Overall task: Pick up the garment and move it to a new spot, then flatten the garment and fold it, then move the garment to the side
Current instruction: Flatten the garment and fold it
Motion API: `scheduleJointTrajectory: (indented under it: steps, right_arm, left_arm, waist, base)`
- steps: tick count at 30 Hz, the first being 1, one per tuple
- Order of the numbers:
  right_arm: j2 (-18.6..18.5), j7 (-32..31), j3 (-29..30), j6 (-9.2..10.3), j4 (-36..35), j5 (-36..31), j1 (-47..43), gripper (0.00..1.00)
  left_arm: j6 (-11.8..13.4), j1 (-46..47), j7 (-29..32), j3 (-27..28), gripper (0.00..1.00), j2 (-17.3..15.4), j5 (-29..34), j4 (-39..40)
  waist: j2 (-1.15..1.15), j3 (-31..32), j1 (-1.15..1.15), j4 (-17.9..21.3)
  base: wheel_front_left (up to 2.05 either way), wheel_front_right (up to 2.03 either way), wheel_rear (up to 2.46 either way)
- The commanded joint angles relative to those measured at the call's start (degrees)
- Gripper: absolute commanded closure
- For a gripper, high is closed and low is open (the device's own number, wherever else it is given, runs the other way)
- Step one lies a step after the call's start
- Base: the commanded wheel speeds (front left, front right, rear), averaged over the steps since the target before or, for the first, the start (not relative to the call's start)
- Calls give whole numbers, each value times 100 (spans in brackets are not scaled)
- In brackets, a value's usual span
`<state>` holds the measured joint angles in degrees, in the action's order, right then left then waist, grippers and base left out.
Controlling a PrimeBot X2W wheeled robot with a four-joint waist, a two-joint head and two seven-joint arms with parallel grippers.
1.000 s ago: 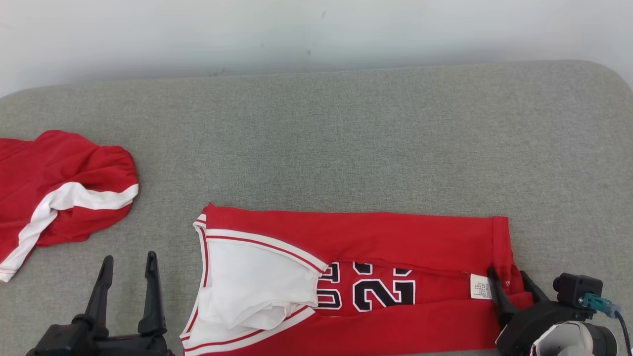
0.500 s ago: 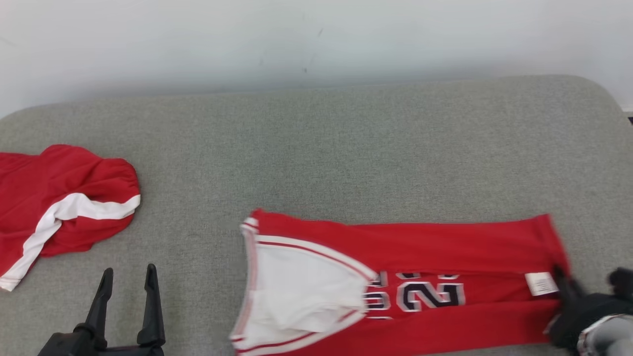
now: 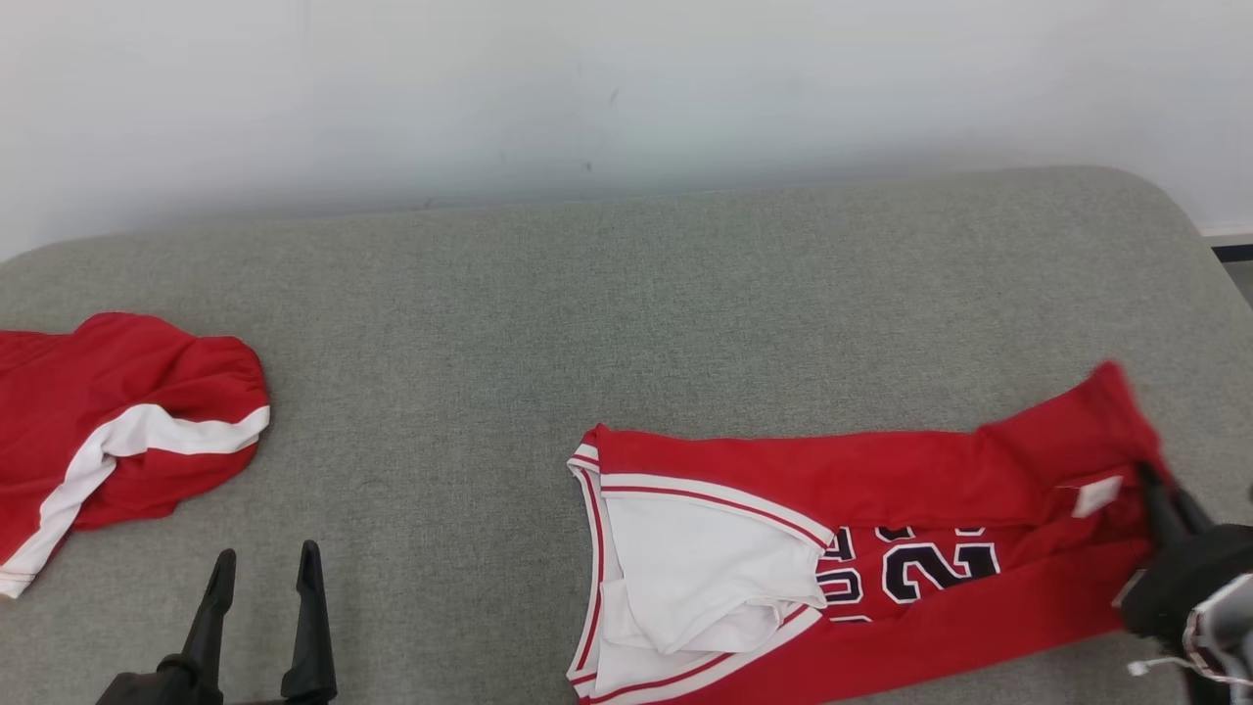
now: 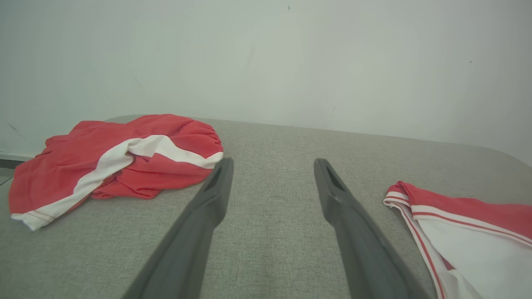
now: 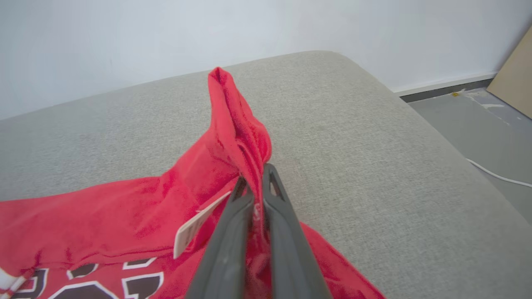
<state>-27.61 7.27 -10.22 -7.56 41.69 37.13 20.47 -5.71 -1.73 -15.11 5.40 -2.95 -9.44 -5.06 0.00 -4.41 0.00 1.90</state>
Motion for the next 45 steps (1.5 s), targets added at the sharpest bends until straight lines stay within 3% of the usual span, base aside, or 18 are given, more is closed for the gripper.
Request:
scheduleJointTrajectory:
  steps: [1,17,25,33,34,36,37,45]
  right_arm:
    - [105,-11,-63,16,-115,-48,-78,100]
    - [1621,-553,-1160,16,-2092,-122,-489,100]
    - [2204,-560,-1566,15,-2150,-191,-380,100]
    - [2456,-318,-1942,15,-1773,-65,-204,100]
    - [2463,-289,-1964,15,-1716,-38,-170,96]
    - [2473,-237,-2020,15,-1608,-17,-128,8]
    - [2475,-188,-2039,15,-1578,1,-109,0]
    - [2330,364,-1884,16,-1841,-110,30,0]
  left_arm:
    - [15,-92,-3,-1,0,8,-29,-14]
    - [14,13,-3,-152,0,6,-90,-189]
    - [9,33,-3,-212,0,6,-127,-239]
    - [-6,154,-3,-262,0,7,-172,-328]
    - [-7,166,-3,-272,0,7,-177,-337]
    - [0,174,-3,-280,0,7,-186,-357]
    - [-1,186,-3,-267,0,6,-185,-374]
    - [10,71,-3,-224,0,7,-200,-400]
  waist:
    - [0,13,0,15]
    - [0,95,0,-115]
    - [0,48,0,-305]
    - [0,-48,0,-464]
    - [0,-56,0,-470]
    - [0,-60,0,-471]
    - [0,-57,0,-465]
    - [0,91,0,-283]
  base:
    - [0,0,0]
    - [0,0,0]
    - [0,0,0]
    - [0,0,0]
    - [0,0,0]
    - [0,0,0]
    - [0,0,0]
    - [0,0,0]
